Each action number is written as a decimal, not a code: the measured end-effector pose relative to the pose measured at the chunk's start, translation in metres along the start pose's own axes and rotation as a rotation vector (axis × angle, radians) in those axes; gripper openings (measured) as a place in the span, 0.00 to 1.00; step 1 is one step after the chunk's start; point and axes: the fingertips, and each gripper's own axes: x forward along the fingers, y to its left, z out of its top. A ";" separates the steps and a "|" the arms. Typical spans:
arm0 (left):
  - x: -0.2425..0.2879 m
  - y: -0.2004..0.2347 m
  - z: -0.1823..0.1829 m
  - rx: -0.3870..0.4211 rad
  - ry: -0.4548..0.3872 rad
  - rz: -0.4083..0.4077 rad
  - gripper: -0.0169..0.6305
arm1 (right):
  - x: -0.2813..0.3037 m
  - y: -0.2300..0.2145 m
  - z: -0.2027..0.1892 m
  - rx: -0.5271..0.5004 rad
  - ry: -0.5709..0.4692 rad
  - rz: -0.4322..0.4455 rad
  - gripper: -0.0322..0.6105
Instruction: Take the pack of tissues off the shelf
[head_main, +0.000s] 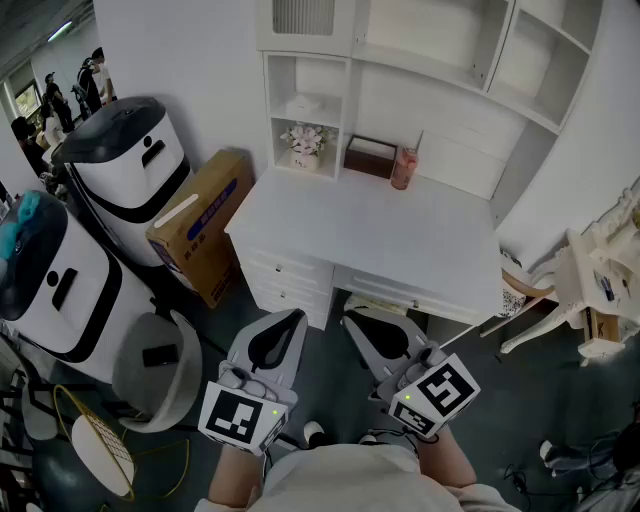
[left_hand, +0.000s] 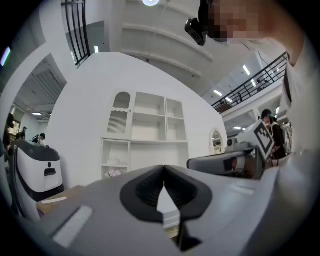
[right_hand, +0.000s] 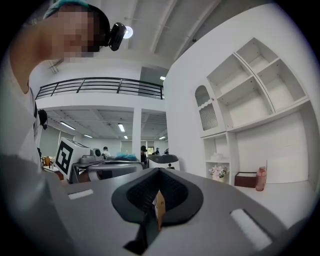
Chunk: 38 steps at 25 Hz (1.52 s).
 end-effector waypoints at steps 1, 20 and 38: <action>-0.001 0.000 -0.001 -0.005 0.001 0.005 0.03 | -0.001 0.000 -0.001 0.003 0.002 0.003 0.05; 0.014 0.005 -0.005 -0.032 0.001 -0.004 0.03 | 0.010 -0.010 -0.004 0.034 -0.001 0.020 0.05; 0.064 0.060 -0.026 -0.024 0.014 0.034 0.03 | 0.057 -0.065 -0.016 0.066 -0.017 -0.014 0.05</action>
